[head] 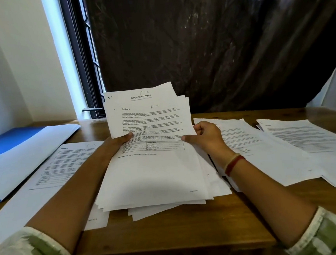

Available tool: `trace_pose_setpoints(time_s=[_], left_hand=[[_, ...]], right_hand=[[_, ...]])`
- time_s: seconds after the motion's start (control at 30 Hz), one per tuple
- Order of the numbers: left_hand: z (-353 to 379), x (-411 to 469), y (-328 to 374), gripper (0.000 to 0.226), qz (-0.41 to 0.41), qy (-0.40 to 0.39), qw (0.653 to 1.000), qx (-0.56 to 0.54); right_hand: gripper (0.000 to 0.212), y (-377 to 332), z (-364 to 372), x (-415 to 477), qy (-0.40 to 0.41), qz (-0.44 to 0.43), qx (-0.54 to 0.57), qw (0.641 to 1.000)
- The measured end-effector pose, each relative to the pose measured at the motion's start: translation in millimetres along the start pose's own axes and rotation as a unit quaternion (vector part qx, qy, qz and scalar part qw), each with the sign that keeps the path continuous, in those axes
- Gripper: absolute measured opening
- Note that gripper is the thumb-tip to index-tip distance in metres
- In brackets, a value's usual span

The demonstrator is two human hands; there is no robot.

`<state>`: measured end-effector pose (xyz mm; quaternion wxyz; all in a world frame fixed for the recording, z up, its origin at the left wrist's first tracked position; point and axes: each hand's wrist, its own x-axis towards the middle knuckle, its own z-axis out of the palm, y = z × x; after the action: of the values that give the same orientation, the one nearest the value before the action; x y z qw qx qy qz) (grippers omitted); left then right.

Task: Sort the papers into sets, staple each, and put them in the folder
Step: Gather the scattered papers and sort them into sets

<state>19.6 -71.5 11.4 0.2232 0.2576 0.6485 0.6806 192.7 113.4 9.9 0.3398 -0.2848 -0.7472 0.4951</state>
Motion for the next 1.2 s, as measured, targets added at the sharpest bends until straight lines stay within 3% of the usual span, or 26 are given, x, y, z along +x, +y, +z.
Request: trace_pose_setpoints(time_s=[0.23,0.5,0.67,0.83,0.93,1.1,1.2], left_hand=[[-1.8,-1.3,-2.5,0.024,-0.031,-0.011,0.999,-0.039],[-0.1,-1.8,-1.6,0.026,-0.027,0.007,0.999,-0.033],[0.3,-1.3,-4.3,0.013,-0.032,-0.011,0.998,-0.054],[3.3,-1.1,-3.8,0.016,-0.026,-0.048,0.995,-0.078],[7.9,-1.2,-2.0,0.014,-0.008,-0.035,0.997,-0.062],[11.6,-2.1,-1.1,0.013,0.027,0.003,0.999,-0.037],[13.4,-1.3,-1.3,0.033,0.041,0.004,0.999,-0.030]], right_hand=[[0.033,6.8,5.9,1.9,0.085,0.008,0.037,0.996],[0.043,8.6,0.0,8.8,0.075,-0.017,-0.022,0.997],[0.031,6.9,-14.1,8.8,0.059,-0.043,-0.091,0.993],[0.027,11.5,-19.0,19.5,0.034,0.051,-0.040,0.997],[0.027,14.9,-30.2,26.7,0.073,0.049,-0.045,0.995],[0.021,18.9,-47.7,31.2,0.063,0.111,0.074,0.989],[0.022,16.4,-58.6,32.2,0.090,0.154,0.145,0.973]])
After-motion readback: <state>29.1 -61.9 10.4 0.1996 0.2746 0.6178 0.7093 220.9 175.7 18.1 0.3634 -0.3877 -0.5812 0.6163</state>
